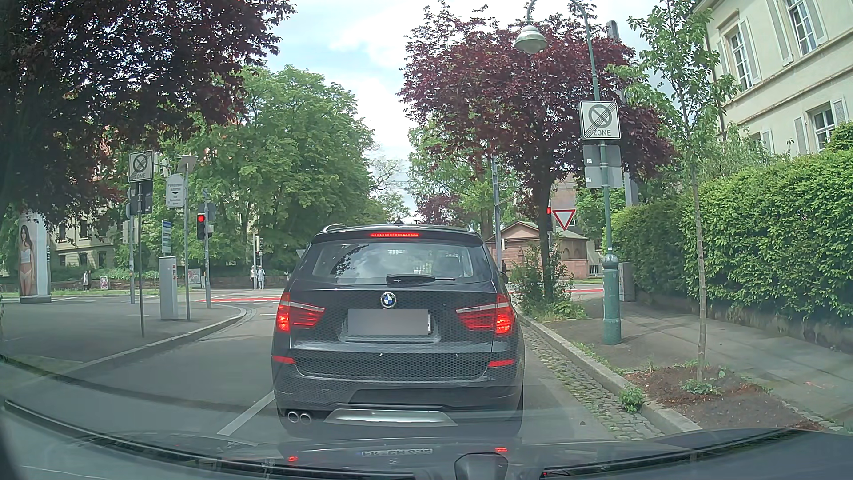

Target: Follow the waypoints while adhering to traffic rules and regulations

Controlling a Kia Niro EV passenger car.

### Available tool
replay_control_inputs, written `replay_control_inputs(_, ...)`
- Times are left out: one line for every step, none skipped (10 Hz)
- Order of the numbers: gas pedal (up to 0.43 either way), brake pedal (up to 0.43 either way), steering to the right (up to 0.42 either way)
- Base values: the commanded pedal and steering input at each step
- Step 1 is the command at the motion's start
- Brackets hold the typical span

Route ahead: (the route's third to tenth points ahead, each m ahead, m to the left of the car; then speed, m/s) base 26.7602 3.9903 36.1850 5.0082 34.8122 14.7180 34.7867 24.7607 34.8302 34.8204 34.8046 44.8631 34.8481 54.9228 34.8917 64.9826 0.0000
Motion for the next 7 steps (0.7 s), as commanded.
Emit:
replay_control_inputs(0.0, 0.274, 0.002)
replay_control_inputs(0.0, 0.274, 0.002)
replay_control_inputs(0.0, 0.274, 0.002)
replay_control_inputs(0.0, 0.268, 0.002)
replay_control_inputs(0.0, 0.274, 0.002)
replay_control_inputs(0.0, 0.274, 0.002)
replay_control_inputs(0.0, 0.268, 0.002)
